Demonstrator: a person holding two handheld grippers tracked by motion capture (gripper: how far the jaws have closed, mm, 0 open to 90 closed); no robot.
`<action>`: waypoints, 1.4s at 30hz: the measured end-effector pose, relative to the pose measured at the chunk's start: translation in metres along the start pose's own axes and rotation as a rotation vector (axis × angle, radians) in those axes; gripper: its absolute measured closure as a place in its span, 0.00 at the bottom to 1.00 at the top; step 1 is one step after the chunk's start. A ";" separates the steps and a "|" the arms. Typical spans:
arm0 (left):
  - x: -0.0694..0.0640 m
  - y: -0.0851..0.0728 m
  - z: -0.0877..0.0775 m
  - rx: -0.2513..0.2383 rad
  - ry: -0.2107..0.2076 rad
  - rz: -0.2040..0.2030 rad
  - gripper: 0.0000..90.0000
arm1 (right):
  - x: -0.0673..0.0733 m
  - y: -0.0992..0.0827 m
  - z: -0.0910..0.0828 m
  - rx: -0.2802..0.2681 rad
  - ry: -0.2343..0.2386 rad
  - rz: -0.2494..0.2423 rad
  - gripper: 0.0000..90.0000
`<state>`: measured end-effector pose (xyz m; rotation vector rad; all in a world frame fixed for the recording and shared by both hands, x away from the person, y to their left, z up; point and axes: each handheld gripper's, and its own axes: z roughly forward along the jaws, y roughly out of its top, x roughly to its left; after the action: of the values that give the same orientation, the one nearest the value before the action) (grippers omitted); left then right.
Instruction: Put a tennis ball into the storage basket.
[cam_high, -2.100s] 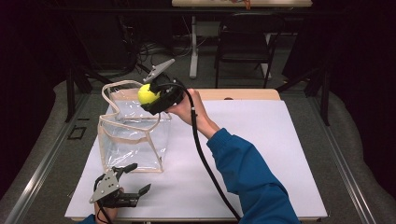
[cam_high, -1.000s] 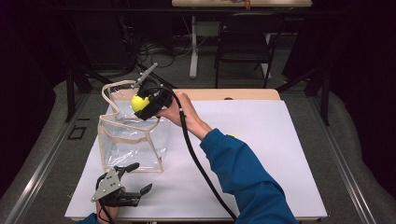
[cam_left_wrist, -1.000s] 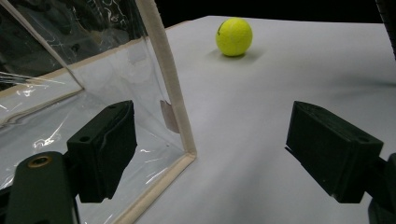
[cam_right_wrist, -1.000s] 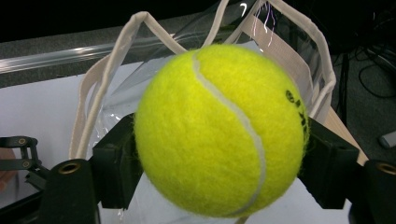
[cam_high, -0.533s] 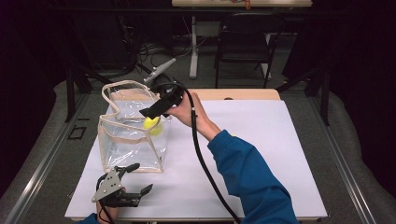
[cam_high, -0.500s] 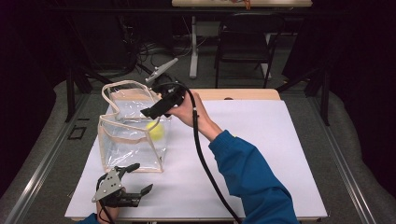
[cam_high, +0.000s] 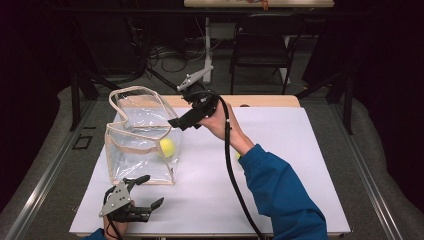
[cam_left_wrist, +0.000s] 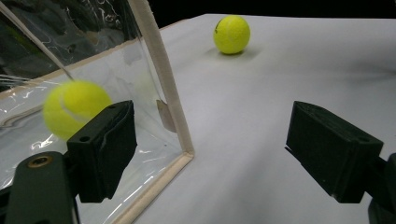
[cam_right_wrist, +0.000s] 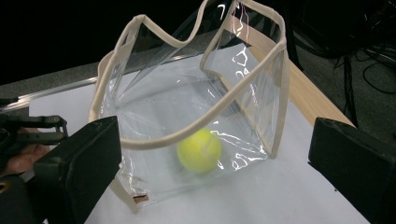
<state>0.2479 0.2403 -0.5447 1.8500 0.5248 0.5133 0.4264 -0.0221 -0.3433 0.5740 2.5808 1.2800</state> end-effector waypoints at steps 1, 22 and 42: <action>0.000 0.000 0.000 0.001 0.000 0.000 0.18 | 0.000 -0.002 -0.001 0.003 -0.005 -0.001 0.02; -0.001 0.000 0.004 0.007 -0.003 0.005 0.18 | -0.006 -0.055 -0.024 0.051 -0.031 0.030 0.03; -0.001 0.001 0.003 0.001 -0.003 0.010 0.18 | 0.000 -0.092 -0.035 0.067 -0.080 0.020 0.02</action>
<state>0.2489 0.2371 -0.5451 1.8551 0.5137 0.5170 0.3916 -0.0978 -0.3951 0.6518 2.5672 1.1557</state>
